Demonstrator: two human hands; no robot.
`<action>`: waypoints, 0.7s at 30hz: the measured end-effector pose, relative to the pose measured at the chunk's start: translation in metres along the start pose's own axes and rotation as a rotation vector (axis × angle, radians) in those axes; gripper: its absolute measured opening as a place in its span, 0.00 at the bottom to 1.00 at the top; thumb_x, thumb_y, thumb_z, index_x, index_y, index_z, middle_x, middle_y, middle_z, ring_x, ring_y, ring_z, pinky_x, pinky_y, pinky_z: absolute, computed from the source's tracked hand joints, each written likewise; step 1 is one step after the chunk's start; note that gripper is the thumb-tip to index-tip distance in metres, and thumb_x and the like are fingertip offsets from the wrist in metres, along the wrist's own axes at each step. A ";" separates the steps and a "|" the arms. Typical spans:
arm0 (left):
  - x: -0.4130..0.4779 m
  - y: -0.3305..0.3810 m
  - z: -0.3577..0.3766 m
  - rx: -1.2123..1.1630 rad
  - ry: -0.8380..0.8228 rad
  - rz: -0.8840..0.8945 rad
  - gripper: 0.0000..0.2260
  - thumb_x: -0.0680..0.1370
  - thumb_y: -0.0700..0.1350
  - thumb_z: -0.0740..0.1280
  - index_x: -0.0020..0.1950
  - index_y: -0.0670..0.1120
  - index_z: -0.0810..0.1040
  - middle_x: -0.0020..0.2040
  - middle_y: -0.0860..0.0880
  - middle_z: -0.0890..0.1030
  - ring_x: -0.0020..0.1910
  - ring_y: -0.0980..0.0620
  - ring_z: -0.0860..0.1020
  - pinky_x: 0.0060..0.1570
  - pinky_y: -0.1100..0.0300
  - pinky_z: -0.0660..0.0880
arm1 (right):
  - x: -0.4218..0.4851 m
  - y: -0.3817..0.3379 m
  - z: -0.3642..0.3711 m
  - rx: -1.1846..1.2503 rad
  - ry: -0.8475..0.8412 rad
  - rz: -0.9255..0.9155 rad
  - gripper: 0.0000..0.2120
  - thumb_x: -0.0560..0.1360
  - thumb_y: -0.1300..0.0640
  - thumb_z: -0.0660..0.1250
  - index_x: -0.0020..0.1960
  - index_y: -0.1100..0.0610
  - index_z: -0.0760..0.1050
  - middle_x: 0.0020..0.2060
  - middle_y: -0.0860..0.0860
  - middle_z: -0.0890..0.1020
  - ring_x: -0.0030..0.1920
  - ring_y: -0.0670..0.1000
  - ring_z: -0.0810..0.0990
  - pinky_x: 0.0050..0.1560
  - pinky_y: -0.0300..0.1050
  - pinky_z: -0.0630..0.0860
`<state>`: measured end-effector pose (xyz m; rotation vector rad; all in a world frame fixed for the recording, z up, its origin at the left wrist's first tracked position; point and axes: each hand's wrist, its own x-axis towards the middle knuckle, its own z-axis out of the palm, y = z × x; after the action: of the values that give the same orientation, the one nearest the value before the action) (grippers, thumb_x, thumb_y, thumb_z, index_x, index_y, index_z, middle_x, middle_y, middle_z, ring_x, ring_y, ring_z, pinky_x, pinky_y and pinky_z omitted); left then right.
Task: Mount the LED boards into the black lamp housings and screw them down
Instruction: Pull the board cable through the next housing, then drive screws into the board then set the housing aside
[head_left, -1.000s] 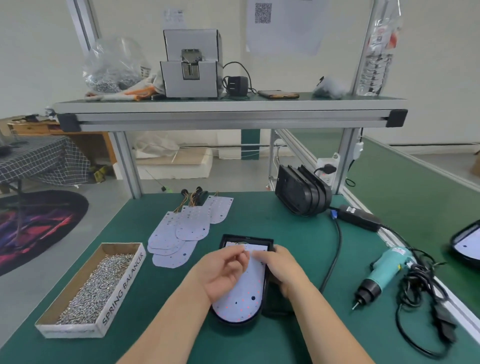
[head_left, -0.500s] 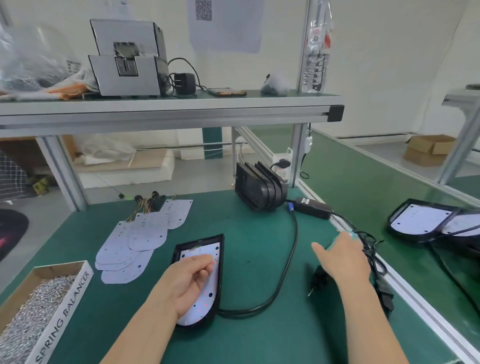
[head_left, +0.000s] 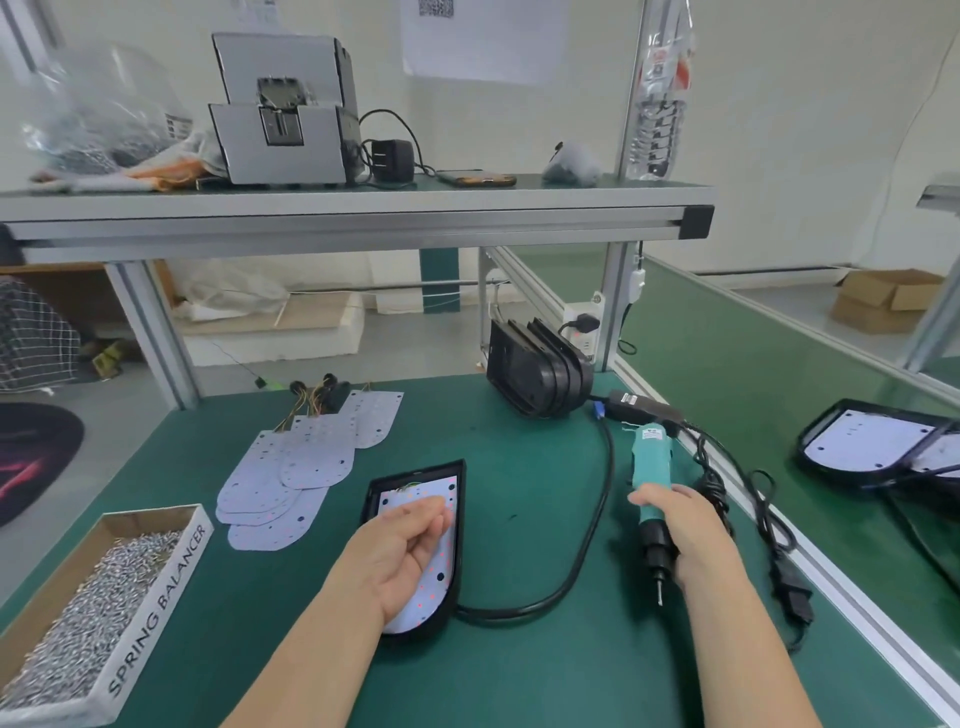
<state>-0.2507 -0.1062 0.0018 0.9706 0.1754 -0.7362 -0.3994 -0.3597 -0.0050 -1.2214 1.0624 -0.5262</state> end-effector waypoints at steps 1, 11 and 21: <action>0.000 0.000 -0.001 -0.011 -0.005 0.000 0.03 0.78 0.30 0.65 0.48 0.32 0.79 0.34 0.42 0.84 0.32 0.52 0.84 0.30 0.67 0.79 | -0.007 0.000 0.004 0.117 -0.070 0.007 0.12 0.71 0.65 0.70 0.53 0.61 0.74 0.39 0.56 0.75 0.31 0.51 0.72 0.24 0.38 0.69; -0.005 0.001 -0.001 -0.018 0.006 0.002 0.02 0.77 0.32 0.68 0.46 0.34 0.79 0.32 0.44 0.82 0.30 0.54 0.82 0.29 0.69 0.78 | -0.060 -0.036 0.059 0.984 -0.683 0.021 0.16 0.74 0.43 0.67 0.49 0.57 0.77 0.31 0.47 0.68 0.27 0.46 0.64 0.23 0.34 0.58; -0.006 0.001 -0.007 -0.086 -0.029 0.000 0.05 0.79 0.28 0.63 0.48 0.28 0.78 0.36 0.38 0.84 0.34 0.47 0.85 0.32 0.64 0.81 | -0.076 -0.054 0.122 0.765 -0.502 -0.272 0.10 0.67 0.63 0.70 0.47 0.54 0.77 0.33 0.49 0.75 0.31 0.45 0.70 0.30 0.36 0.65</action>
<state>-0.2534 -0.0974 0.0010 0.8778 0.1801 -0.7366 -0.3166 -0.2539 0.0705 -0.7414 0.2122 -0.7025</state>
